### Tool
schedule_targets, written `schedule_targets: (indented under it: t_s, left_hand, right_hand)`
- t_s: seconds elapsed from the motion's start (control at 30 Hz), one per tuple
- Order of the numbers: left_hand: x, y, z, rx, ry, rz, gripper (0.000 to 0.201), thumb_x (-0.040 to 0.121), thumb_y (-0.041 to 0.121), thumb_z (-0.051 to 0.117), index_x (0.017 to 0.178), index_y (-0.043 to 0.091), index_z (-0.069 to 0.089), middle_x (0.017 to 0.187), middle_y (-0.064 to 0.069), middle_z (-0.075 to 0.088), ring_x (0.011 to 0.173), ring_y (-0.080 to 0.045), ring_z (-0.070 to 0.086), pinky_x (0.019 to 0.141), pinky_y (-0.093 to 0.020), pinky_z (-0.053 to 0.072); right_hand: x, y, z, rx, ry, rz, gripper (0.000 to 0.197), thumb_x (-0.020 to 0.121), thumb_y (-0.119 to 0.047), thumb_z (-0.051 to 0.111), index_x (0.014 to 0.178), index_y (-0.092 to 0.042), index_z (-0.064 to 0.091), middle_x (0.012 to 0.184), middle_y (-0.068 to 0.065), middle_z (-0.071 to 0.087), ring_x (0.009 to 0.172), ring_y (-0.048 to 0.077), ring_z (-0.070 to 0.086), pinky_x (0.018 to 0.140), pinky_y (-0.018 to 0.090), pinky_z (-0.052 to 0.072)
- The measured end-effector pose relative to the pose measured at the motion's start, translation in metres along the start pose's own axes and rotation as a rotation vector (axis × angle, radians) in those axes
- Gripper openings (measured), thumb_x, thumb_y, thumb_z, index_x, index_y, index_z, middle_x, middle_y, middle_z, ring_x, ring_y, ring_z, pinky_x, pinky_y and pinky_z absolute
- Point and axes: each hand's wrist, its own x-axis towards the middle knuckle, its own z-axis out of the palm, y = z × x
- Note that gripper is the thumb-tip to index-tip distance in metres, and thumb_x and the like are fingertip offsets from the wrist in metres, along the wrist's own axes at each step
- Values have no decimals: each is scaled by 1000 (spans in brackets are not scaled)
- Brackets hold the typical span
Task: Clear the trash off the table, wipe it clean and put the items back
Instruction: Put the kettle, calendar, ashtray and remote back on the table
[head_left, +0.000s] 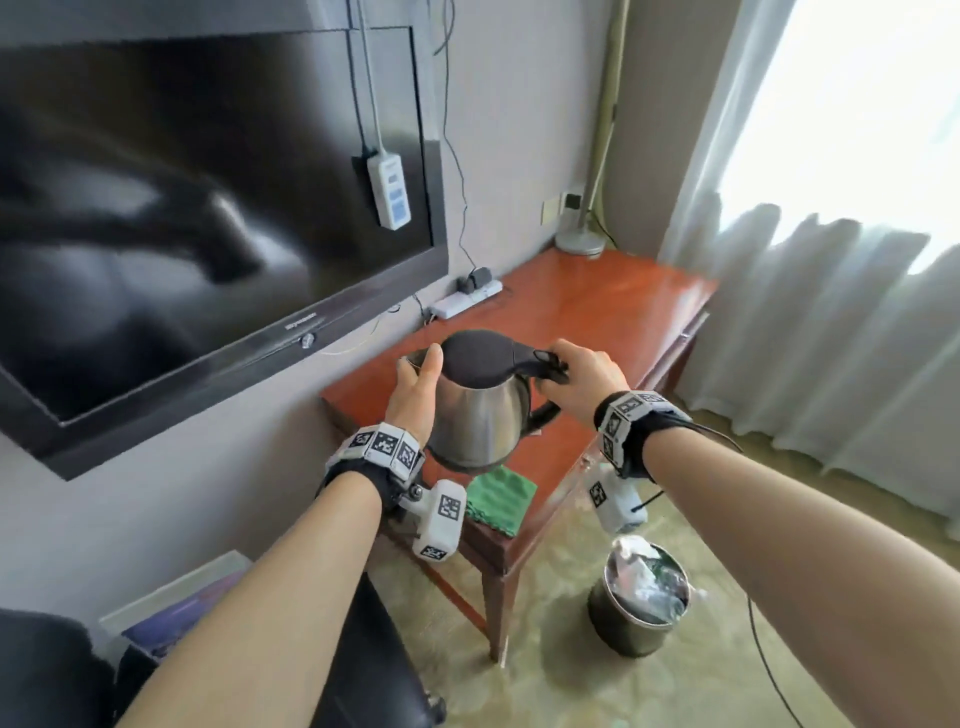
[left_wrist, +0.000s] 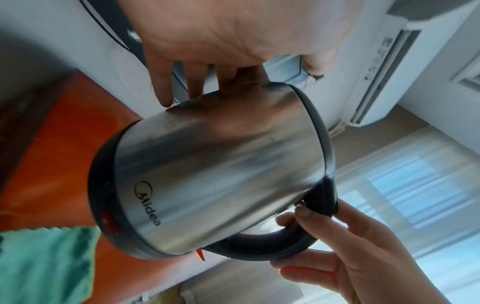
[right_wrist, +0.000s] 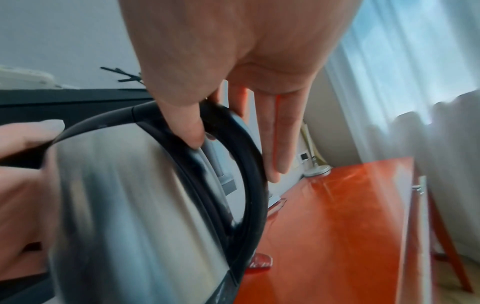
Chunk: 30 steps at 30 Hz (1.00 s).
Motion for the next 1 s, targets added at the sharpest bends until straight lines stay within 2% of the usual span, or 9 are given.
schedule_targets:
  t_s: [0.1,0.2,0.27,0.37,0.47,0.53,0.77,1.0]
  left_hand:
    - [8,18,64,-11,-95,32,47,102,56,36,134,22,39,131,3,49,130,-22,47,111,-38,33]
    - [13,33,135,-2,-139,35,47,103,56,33,133,21,39,126,5,48,121,-17,46,102,-33,32]
    - [18,42,185,-5,-164,39,48,103,56,31,132,19,40,127,2,49,122,-19,46,100,-33,31]
    - [26,58,260,-8,-149,11,58,103,55,28,142,13,36,131,2,45,123,-15,42,99,-29,27]
    - [33,78,329,-36,-128,-46,69,102,59,25,155,14,20,150,0,36,143,-21,32,112,-35,23]
    - [41,91,369,-34,-120,-77,74,102,61,24,158,15,12,161,-4,26,148,-22,23,118,-38,18]
    - [92,121,470,-20,-92,-93,74,99,67,24,154,18,24,157,-5,34,144,-22,32,120,-45,23]
    - [174,129,552,14,-74,-75,69,101,63,25,152,16,28,156,-3,35,143,-20,33,118,-39,24]
  right_hand:
    - [3,57,-37,-4,57,60,21,82,-27,65,102,-24,57,89,7,68,84,33,62,71,38,51]
    - [7,119,-69,-25,86,94,20,83,-28,65,101,-23,57,88,5,66,84,33,61,68,35,46]
    - [12,164,-88,-28,103,110,18,84,-28,65,99,-23,58,87,3,64,84,33,60,67,34,44]
    - [25,230,-114,-43,90,118,17,84,-26,63,100,-21,58,88,4,65,84,33,59,66,33,42]
    - [42,290,-139,-49,80,131,16,84,-24,62,99,-23,55,91,5,66,87,34,60,67,34,42]
    - [56,325,-156,-46,65,145,22,84,-24,62,106,-23,57,97,6,67,91,34,61,72,36,47]
    - [123,416,-207,-62,33,124,24,84,-25,60,108,-23,57,93,5,66,88,33,61,68,35,48]
    - [208,496,-212,-65,39,148,24,86,-25,60,110,-23,56,96,6,67,88,34,62,69,36,47]
